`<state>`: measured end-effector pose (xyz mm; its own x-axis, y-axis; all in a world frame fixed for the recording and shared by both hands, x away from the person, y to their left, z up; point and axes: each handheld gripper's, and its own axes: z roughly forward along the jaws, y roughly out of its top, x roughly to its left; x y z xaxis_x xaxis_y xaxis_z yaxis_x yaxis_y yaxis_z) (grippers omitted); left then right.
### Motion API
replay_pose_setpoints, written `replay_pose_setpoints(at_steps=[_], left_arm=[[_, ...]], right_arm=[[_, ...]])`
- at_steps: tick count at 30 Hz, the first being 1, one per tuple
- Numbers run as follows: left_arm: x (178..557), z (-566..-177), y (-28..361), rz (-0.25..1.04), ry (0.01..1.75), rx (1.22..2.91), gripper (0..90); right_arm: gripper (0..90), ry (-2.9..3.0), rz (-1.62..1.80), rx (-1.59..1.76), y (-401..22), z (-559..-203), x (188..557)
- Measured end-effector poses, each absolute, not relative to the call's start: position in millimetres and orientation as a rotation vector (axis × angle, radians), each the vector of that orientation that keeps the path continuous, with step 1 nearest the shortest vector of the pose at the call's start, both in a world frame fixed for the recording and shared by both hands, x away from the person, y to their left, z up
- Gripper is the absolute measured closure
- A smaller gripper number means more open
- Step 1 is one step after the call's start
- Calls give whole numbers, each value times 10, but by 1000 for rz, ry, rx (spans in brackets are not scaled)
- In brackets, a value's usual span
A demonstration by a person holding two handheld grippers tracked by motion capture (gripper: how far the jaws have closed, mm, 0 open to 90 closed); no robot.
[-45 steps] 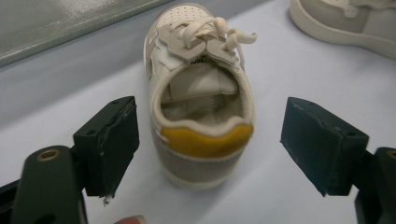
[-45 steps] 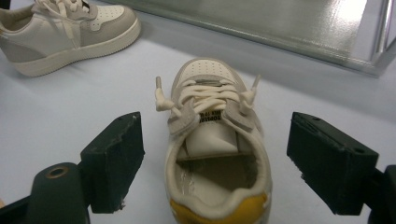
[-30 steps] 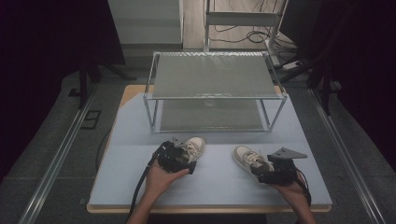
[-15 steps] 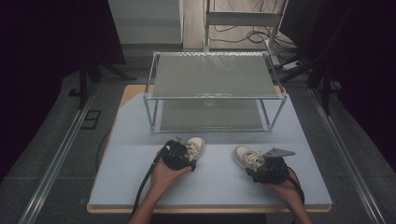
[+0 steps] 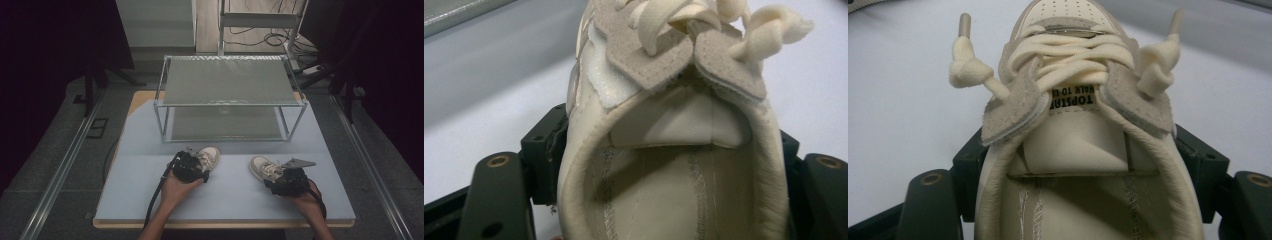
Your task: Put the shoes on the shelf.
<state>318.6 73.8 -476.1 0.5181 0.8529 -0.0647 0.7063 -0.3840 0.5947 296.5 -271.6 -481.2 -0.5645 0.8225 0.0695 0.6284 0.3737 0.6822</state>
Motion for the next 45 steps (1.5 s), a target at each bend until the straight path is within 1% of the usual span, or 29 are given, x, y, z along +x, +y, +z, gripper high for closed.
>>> replay_pose_setpoints(at_steps=[13,23,31,45], left_arm=[[3141,-4690,794,352,1236,2144,287],[3159,-4548,783,371,1207,2119,288],[3239,-4457,769,378,1193,2103,289],[3377,-4379,735,390,1186,2101,290]], right_arm=[[284,2337,1041,1287,-2774,-4771,2960],[284,2325,1092,1268,-2747,-4679,2991],[285,2293,1112,1276,-2724,-4578,3176],[285,2275,1105,1277,-2650,-4437,3336]])
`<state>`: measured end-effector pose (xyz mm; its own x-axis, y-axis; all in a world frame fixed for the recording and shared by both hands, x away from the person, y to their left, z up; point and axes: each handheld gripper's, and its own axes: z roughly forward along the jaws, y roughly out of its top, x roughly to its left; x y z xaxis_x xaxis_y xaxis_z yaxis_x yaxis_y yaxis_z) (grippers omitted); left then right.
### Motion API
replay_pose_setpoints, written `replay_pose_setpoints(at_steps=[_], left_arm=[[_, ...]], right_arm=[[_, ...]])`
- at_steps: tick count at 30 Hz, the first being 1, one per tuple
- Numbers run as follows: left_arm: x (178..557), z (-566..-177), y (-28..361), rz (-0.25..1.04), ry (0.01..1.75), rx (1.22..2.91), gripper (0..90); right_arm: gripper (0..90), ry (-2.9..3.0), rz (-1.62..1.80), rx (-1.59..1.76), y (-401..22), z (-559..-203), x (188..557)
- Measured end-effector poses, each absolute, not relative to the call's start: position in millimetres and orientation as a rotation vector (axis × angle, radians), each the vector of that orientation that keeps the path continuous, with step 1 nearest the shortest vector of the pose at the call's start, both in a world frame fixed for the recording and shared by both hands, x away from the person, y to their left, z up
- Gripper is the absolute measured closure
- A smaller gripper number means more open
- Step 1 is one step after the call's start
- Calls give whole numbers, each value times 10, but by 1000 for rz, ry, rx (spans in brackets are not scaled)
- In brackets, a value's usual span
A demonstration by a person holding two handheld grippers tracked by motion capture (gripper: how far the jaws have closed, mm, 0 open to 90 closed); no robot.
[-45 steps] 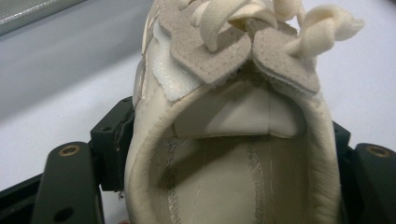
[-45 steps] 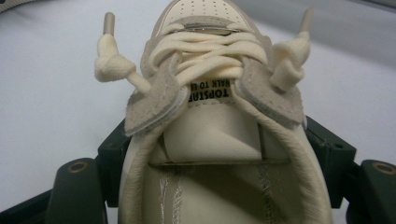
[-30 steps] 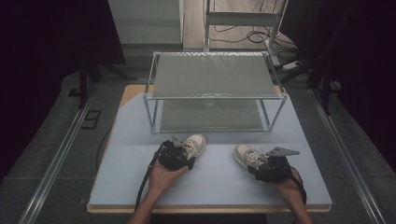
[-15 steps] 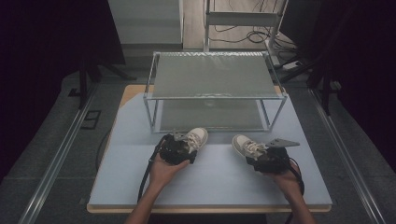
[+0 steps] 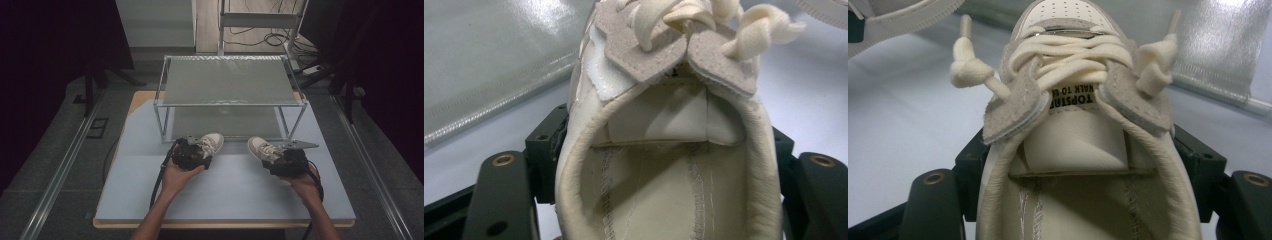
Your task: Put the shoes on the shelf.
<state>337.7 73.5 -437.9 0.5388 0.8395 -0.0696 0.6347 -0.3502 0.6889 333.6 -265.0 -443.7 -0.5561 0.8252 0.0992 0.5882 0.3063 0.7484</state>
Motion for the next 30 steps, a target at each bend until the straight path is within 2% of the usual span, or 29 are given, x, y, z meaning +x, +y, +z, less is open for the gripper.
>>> replay_pose_setpoints(at_steps=[30], left_arm=[[3762,-4417,662,402,1246,2107,290]], right_arm=[[285,2238,1048,1326,-2287,-4377,3810]])
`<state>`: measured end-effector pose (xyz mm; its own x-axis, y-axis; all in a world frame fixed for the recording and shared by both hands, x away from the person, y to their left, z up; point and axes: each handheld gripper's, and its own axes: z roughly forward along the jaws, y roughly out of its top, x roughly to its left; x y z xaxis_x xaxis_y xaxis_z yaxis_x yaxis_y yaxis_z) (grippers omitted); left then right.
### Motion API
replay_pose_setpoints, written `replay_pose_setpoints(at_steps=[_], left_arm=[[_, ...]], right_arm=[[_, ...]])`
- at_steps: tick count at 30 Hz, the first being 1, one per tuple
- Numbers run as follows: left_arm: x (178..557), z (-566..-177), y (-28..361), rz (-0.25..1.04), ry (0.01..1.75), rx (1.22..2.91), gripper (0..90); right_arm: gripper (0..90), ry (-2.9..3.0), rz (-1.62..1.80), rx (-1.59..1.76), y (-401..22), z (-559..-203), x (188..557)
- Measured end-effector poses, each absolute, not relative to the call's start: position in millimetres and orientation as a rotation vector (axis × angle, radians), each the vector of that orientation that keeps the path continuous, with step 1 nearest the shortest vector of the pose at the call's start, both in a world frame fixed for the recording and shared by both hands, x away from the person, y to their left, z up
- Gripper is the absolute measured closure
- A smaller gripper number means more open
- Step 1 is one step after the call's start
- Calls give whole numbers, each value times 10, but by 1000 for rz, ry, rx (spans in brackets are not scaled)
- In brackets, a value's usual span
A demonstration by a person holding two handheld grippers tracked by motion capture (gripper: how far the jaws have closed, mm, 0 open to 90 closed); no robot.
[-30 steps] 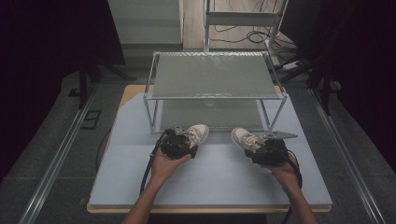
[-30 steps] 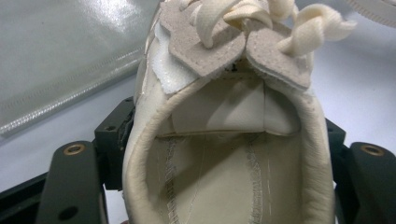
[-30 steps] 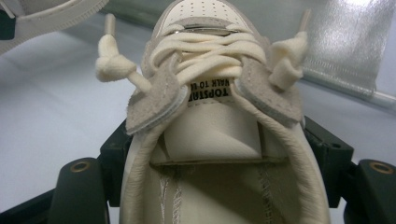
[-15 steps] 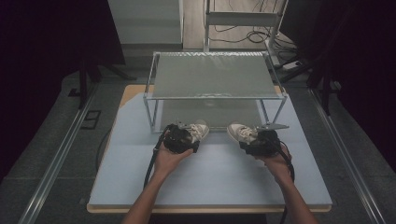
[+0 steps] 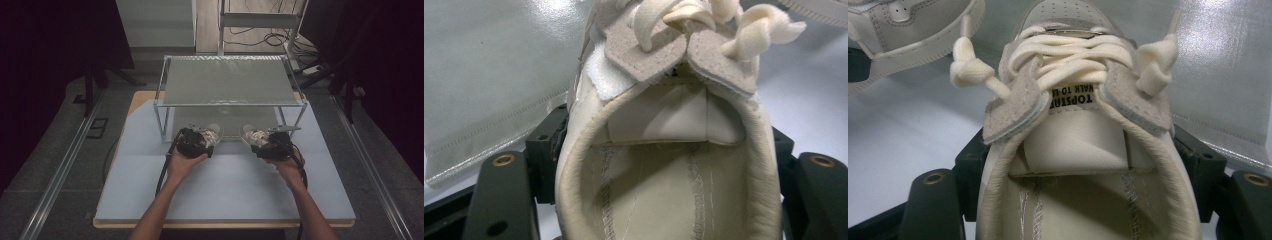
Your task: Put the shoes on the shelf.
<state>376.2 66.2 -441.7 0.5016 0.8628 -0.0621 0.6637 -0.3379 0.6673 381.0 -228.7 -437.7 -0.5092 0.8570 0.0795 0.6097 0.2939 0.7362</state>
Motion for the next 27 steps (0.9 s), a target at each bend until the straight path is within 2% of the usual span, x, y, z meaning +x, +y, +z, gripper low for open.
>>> replay_pose_setpoints(at_steps=[27], left_arm=[[4110,-4424,503,433,1272,2121,290]], right_arm=[[284,2198,1010,1374,-2058,-4444,4186]])
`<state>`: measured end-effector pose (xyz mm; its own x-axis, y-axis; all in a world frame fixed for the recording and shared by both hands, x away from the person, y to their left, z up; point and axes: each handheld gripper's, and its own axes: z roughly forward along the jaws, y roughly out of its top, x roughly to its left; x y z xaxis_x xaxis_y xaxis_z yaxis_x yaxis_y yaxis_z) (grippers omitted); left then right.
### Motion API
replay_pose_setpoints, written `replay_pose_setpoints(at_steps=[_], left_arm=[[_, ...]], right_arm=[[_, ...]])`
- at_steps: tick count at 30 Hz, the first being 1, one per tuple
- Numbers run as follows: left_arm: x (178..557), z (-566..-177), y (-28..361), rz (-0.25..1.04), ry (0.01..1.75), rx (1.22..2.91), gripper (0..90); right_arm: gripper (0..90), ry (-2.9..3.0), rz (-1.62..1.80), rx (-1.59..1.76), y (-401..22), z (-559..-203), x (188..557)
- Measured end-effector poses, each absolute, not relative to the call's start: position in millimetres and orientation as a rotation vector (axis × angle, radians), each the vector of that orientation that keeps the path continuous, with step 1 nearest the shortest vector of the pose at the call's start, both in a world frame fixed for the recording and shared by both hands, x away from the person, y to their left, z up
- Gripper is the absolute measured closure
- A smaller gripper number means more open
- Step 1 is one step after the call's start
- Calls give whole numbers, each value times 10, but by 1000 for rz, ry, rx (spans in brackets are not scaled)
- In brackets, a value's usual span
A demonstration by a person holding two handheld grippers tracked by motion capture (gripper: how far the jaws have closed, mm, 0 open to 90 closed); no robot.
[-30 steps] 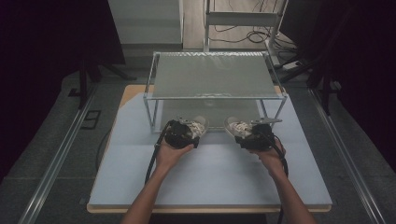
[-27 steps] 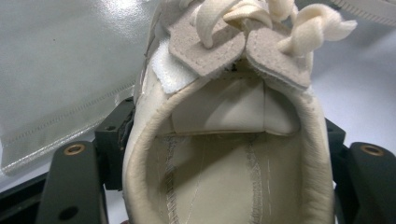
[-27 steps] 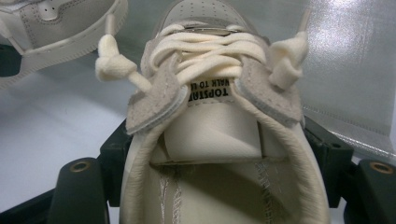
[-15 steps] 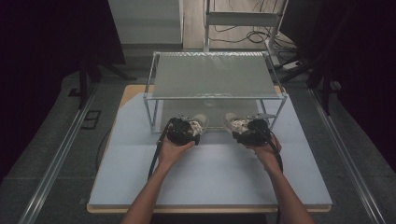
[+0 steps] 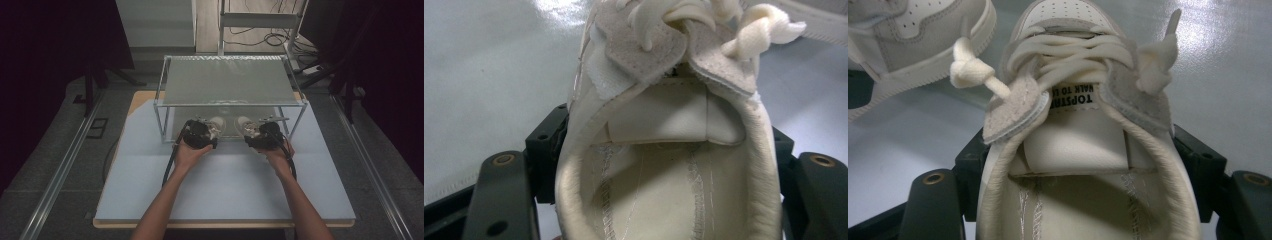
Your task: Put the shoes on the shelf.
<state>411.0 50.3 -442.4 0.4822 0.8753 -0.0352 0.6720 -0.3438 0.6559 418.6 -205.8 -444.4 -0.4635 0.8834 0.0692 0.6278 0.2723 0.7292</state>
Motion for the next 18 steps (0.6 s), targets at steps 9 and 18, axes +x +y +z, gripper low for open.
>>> replay_pose_setpoints(at_steps=[9,18], left_arm=[[4344,-4435,451,483,1234,2178,290],[4485,-4483,371,462,1279,2172,289]], right_arm=[[284,2171,991,1400,-1972,-4467,4380],[284,2161,969,1403,-1873,-4526,4535]])
